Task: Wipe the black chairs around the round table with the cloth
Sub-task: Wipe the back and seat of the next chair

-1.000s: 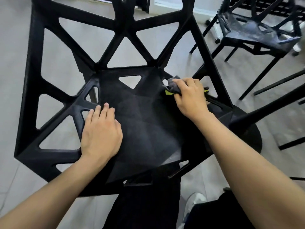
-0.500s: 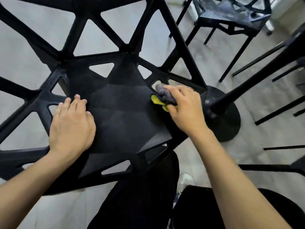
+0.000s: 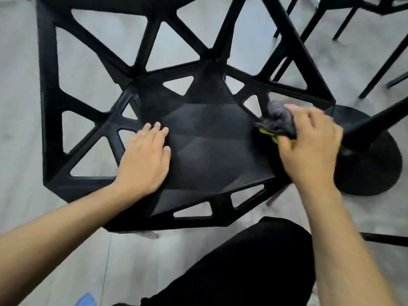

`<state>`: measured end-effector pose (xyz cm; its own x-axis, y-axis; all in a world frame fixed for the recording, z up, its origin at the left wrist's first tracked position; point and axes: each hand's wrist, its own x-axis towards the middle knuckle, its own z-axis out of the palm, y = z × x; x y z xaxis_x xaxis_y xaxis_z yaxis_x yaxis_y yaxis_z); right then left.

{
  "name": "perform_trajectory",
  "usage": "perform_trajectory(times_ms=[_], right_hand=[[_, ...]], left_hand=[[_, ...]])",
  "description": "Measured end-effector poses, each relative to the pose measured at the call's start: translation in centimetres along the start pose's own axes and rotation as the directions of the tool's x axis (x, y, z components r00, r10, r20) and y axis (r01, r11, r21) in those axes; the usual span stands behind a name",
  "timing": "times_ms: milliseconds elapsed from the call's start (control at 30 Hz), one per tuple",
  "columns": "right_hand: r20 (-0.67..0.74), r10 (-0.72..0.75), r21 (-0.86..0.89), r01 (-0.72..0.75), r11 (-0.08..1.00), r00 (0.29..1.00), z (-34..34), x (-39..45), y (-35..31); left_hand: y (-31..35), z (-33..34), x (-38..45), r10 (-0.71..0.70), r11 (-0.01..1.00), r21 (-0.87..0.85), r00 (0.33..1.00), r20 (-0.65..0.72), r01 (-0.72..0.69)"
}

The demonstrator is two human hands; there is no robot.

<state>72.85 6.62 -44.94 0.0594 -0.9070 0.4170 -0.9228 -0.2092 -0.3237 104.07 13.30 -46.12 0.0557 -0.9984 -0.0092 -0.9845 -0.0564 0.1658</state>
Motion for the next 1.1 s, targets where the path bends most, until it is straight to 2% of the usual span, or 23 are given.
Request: perform_trajectory(times_ms=[67,133,200,267,333,433,567,667,733,800,900,967,1100], right_hand=[[-0.044,0.026,-0.013,-0.026,1.000,0.999,0.3,0.7,0.9],[-0.041,0.009,0.025,-0.008,1.000,0.999,0.8,-0.4,0.1],[-0.054,0.073,0.070,-0.069,0.995,0.996,0.9,-1.3,-0.8],[-0.041,0.164,0.005,-0.164,0.986,0.986,0.8,-1.5,-1.1],[0.014,0.171,-0.039,-0.171,0.985,0.985,0.4,-1.5,-1.6],[0.118,0.185,-0.057,-0.179,0.982,0.976,-0.6,-1.6,-2.0],[0.272,0.273,-0.130,-0.246,0.961,0.923,-1.2,-2.4,-5.6],[0.398,0.240,-0.083,-0.226,0.971,0.885,-2.2,-4.1,-10.8],[0.559,0.189,-0.031,-0.208,0.978,0.807,-3.1,-5.5,-13.8],[0.633,0.119,0.028,-0.177,0.984,0.765,-3.7,-6.0,-15.3],[0.622,0.027,0.130,-0.138,0.982,0.783,-3.9,-6.8,-15.7],[0.596,-0.019,0.161,-0.097,0.982,0.803,-3.8,-7.6,-15.5],[0.561,-0.011,-0.063,0.056,0.996,0.828,-4.8,-8.7,-16.2]], left_hand=[[0.5,-0.4,-1.7,0.090,0.996,-0.019,0.996,0.023,-0.090],[1.0,-0.4,-3.1,0.112,0.993,-0.036,0.994,0.016,-0.111],[1.5,-0.5,-3.6,0.057,0.994,-0.094,0.998,-0.010,-0.058],[2.3,-0.8,-3.4,-0.006,0.988,-0.153,1.000,-0.025,0.002],[2.8,-1.2,-3.4,-0.049,0.985,-0.169,0.998,-0.041,0.041],[3.1,-1.2,-3.4,-0.017,0.988,-0.152,0.999,-0.032,0.012],[2.7,-1.3,-2.8,0.007,0.994,-0.112,1.000,0.024,-0.005],[2.7,-1.6,-2.8,0.051,0.998,-0.029,0.990,0.134,-0.047],[2.6,-2.5,-2.8,0.071,0.997,0.021,0.966,0.250,-0.078],[2.3,-4.1,-3.1,0.029,1.000,-0.001,0.951,0.309,-0.030],[1.7,-6.9,-4.3,-0.046,0.995,-0.073,0.959,0.279,0.069],[1.1,-8.3,-5.6,-0.002,0.997,-0.078,0.965,0.264,0.023],[0.1,-10.3,-7.4,0.120,0.993,-0.035,0.956,0.267,-0.115]])
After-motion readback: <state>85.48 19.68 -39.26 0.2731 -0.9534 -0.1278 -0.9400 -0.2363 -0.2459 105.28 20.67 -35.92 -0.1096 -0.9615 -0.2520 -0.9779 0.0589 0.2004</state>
